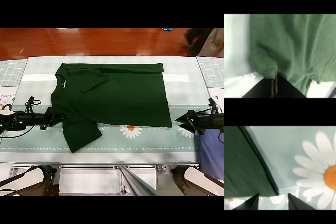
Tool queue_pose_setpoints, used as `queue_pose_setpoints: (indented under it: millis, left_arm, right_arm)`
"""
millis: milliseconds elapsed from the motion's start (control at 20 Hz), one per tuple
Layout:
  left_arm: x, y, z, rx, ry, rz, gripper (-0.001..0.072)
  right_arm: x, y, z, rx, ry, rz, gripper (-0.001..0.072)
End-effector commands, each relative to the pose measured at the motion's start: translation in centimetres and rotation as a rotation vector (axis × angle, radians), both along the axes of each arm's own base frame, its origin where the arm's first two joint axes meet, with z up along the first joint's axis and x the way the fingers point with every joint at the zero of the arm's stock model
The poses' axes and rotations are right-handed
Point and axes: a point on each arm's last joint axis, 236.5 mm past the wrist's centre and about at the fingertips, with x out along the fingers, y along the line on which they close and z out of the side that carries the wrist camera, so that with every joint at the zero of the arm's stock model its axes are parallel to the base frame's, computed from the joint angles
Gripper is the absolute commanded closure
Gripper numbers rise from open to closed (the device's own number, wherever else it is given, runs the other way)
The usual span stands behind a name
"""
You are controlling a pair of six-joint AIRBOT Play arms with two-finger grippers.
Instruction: Fold the shirts.
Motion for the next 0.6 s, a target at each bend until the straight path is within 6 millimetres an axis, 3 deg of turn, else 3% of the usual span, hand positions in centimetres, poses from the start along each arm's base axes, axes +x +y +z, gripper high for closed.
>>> queue_pose_setpoints:
  millis: [0, 100, 300, 350, 400, 550]
  left_arm:
    - [0.1, -0.2, 0.2, -0.011, -0.002, -0.003, 0.0692]
    - [0.1, -0.2, 0.2, -0.011, -0.002, -0.003, 0.0692]
    - [0.1, -0.2, 0.2, -0.010, -0.003, -0.003, 0.0692]
    - [0.2, -0.1, 0.2, -0.007, -0.005, 0.000, 0.0692]
    - [0.3, 0.0, 0.3, -0.005, -0.009, 0.002, 0.0692]
    - [2.0, 0.1, 2.8, -0.017, -0.072, -0.017, 0.0692]
  right_arm:
    - [-1.1, 2.3, -1.6, 0.066, 0.085, 0.076, 0.0295]
    - [-0.4, 3.8, -2.4, 0.079, 0.086, 0.107, 0.0295]
    - [3.8, 6.4, -2.3, 0.101, -0.002, 0.128, 0.0320]
    - [4.7, 7.0, -2.2, 0.092, -0.020, 0.153, 0.0441]
    - [5.5, 7.5, -1.7, 0.081, -0.043, 0.188, 0.0693]
    - [8.1, 8.9, 2.5, 0.083, -0.130, 0.318, 0.0687]
